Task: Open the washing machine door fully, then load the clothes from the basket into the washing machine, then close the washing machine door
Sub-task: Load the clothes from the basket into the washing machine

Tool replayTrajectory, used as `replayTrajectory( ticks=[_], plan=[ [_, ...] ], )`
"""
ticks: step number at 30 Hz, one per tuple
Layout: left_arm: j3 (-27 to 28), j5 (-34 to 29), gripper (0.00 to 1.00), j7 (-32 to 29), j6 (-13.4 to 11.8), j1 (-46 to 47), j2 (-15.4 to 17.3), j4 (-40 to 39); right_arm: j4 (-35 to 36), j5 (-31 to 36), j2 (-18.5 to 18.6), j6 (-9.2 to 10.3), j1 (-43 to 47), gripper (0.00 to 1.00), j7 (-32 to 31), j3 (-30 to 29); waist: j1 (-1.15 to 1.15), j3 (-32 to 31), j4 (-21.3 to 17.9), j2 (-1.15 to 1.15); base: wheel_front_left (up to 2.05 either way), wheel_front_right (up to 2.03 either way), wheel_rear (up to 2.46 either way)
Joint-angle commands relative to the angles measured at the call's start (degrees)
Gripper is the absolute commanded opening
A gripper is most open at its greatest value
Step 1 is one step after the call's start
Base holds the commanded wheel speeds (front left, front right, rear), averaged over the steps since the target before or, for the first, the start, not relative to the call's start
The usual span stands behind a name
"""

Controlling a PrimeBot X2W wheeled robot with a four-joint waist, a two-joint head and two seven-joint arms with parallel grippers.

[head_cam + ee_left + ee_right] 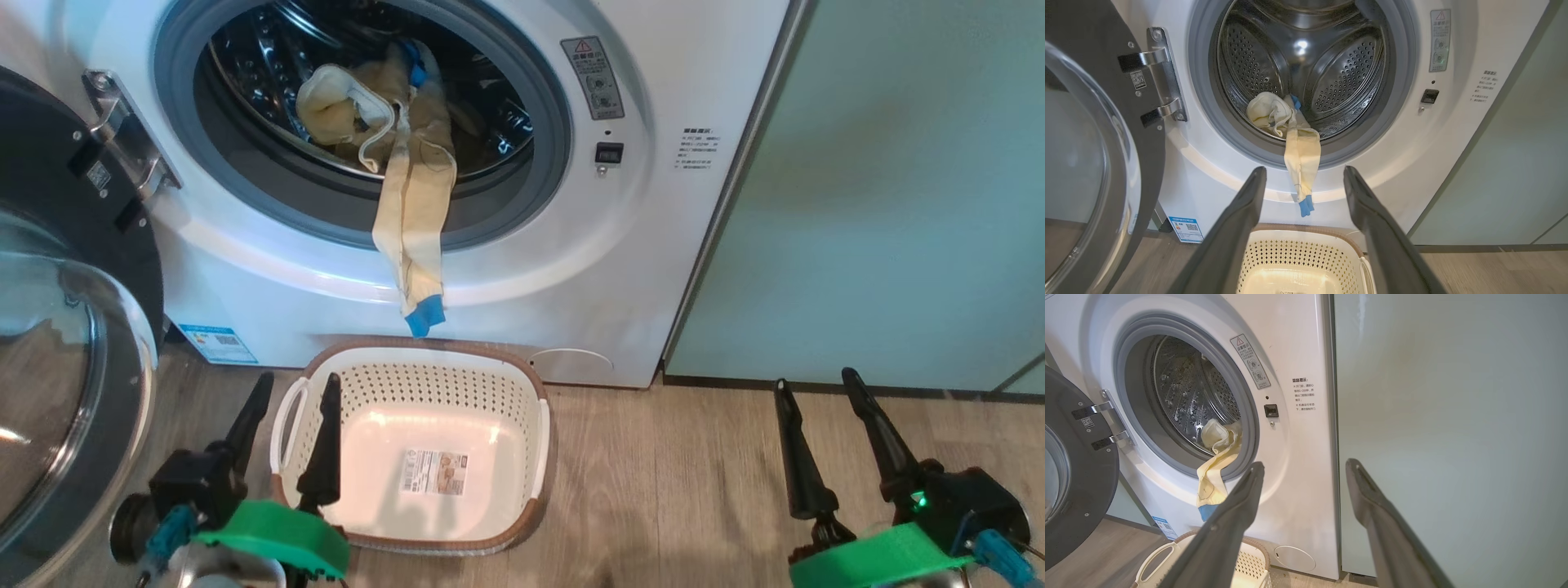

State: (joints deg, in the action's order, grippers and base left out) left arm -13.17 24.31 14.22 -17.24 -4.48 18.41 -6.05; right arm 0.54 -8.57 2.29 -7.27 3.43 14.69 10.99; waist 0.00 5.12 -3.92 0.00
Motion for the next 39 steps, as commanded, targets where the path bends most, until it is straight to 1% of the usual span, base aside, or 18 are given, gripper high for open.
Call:
replayTrajectory(
  ticks=[1, 6, 7, 10, 17, 24, 31, 39],
  plan=[
    [2.1, 0.7, 1.00, 0.5, 0.4, 3.3, 0.3, -0.6, 2.1, -0.1, 0.6, -0.22, -1.6, 1.00, 0.3, 1.1, 0.00, 0.7, 0.0, 0.00, 0.00, 0.00, 0.00],
    [1.7, 2.2, 1.00, -0.1, 1.9, 5.8, 0.0, 2.7, 2.4, 0.0, 0.6, -0.22, -2.6, 1.00, 0.3, 1.4, 0.00, 2.8, -0.3, 0.00, 0.00, 0.00, 0.00],
    [1.7, 2.2, 1.00, -0.1, 1.9, 5.8, 0.0, 2.7, 2.4, 0.0, 0.6, -0.22, -2.6, 1.00, 0.3, 1.4, 0.00, 2.8, -0.3, 0.00, 0.00, 0.00, 0.00],
    [1.4, 3.2, 1.00, -0.2, 3.2, 8.1, -0.3, 5.9, 2.5, -0.1, 0.6, -0.22, -3.4, 1.00, 0.3, 1.4, 0.00, 4.4, -0.7, 0.00, 0.00, 0.00, 0.00],
    [0.8, 5.3, 1.00, -0.2, 7.4, 15.6, -1.1, 16.3, 3.1, -0.5, 0.6, -0.22, -5.5, 1.00, 0.3, 1.5, 0.00, 9.7, -2.5, 0.00, 0.00, 0.00, 0.00],
    [0.4, 6.9, 1.00, -0.2, 12.1, 25.3, -1.2, 29.1, 4.2, -1.3, 0.6, -0.22, -8.0, 1.00, 0.3, 1.7, 0.00, 15.9, -4.9, 0.00, 0.00, 0.00, 0.00],
    [0.6, 7.4, 1.00, -0.1, 15.7, 35.1, -0.3, 40.2, 5.0, -2.9, 0.6, -0.22, -10.9, 1.00, 0.3, 1.8, 0.00, 21.5, -7.7, 0.00, 0.00, 0.00, 0.00],
    [1.6, 7.8, 1.00, -0.1, 17.9, 44.3, 2.1, 49.4, 5.6, -5.0, 0.6, -0.22, -13.1, 1.00, 0.3, 2.1, 0.00, 26.1, -11.0, 0.00, 0.00, 0.00, 0.00]
  ],
)
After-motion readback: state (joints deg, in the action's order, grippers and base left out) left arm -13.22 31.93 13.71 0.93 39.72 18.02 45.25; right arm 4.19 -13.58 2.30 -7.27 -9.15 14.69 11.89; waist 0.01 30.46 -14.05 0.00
